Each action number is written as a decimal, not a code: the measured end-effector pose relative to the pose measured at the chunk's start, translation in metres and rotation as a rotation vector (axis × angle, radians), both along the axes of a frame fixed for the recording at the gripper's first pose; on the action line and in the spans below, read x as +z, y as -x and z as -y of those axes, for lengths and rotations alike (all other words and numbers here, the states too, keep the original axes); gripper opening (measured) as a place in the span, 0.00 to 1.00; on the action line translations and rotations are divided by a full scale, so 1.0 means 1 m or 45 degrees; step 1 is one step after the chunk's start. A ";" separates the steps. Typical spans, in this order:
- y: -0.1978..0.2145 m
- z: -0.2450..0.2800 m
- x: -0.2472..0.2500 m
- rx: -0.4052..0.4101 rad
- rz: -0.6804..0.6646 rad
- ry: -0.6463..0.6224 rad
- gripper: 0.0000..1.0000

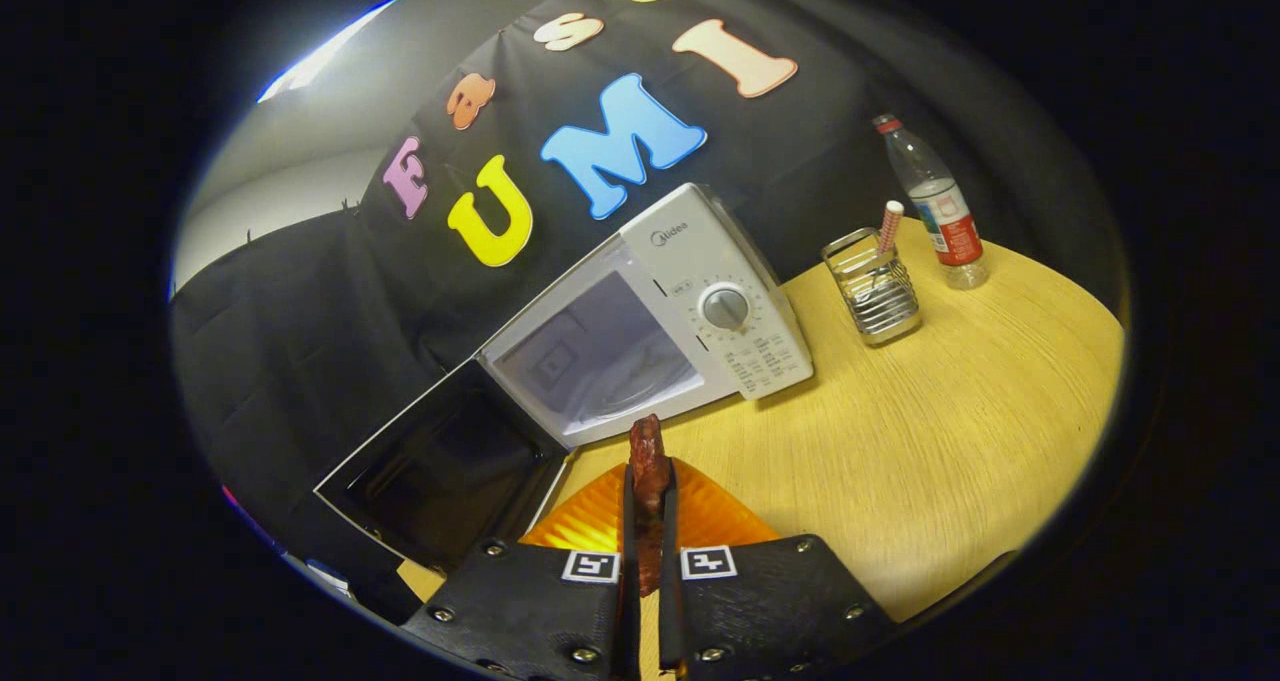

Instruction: Open the microwave, put the food inside, and close the microwave door.

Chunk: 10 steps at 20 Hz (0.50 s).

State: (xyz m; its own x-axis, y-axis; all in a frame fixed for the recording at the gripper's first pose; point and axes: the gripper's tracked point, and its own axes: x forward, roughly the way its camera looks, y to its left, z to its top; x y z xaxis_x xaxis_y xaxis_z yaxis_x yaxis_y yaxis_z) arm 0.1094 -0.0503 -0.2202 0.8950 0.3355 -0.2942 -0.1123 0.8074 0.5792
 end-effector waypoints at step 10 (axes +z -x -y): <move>-0.059 -0.072 0.023 0.006 0.014 -0.052 0.08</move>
